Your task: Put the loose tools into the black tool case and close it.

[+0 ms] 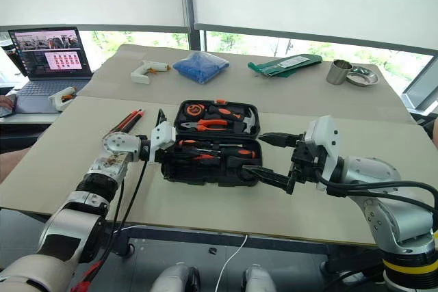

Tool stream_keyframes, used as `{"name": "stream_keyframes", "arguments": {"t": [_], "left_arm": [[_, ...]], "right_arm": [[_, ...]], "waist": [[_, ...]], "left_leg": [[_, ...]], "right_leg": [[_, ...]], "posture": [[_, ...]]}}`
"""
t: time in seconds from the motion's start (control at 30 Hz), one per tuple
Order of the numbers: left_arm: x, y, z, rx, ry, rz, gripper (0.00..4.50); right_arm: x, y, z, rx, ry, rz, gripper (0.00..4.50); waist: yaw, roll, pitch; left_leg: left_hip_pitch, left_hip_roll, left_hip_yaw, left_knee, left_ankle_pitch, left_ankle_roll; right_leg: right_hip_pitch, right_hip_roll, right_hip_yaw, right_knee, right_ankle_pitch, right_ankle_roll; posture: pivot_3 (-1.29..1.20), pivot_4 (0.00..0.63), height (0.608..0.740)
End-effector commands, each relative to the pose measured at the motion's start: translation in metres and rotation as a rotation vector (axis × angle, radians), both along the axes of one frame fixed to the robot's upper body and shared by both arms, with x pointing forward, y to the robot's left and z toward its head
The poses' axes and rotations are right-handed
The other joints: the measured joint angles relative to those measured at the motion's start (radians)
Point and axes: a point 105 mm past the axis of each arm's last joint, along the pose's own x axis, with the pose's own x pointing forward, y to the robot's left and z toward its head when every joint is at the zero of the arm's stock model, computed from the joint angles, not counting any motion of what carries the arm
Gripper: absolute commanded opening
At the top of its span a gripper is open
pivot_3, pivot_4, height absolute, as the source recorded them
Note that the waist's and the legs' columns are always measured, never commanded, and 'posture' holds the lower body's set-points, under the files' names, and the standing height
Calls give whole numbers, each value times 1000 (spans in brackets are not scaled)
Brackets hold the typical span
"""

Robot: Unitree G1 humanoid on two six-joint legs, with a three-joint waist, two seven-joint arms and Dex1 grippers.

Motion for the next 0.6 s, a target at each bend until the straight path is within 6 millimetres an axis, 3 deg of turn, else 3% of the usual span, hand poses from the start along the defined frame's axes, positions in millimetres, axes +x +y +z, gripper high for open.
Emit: {"name": "stream_keyframes", "arguments": {"t": [0.03, 0.43, 0.5, 0.6], "left_arm": [[5, 3, -8, 48, 27, 45, 10], [-6, 8, -30, 144, 101, 28, 10], [-2, 9, -25, 114, 65, 66, 10], [2, 11, 8, -127, 13, 137, 10]], "right_arm": [[-2, 0, 9, 12, -56, -12, 4500], [-2, 0, 9, 14, -48, -15, 4500], [-2, 0, 7, 12, -44, -12, 4500], [-3, -1, 5, 8, -43, -16, 4500]], "waist": [[0, 0, 0], [-3, 0, 0], [-3, 0, -1], [-3, 1, -1]], "left_leg": [[0, 0, 0, 0, 0, 0], [2, 0, 0, 0, 0, 0], [2, 1, 0, 0, 0, 0], [2, 1, 0, 0, 0, 0]], "right_leg": [[0, 0, 0, 0, 0, 0], [1, 0, 0, 1, 0, 0], [1, 0, 0, 1, 0, 0], [1, 0, 0, 1, 0, 0]], "posture": [[0, 150, 739], [0, 150, 739], [0, 150, 739], [0, 150, 739]]}}
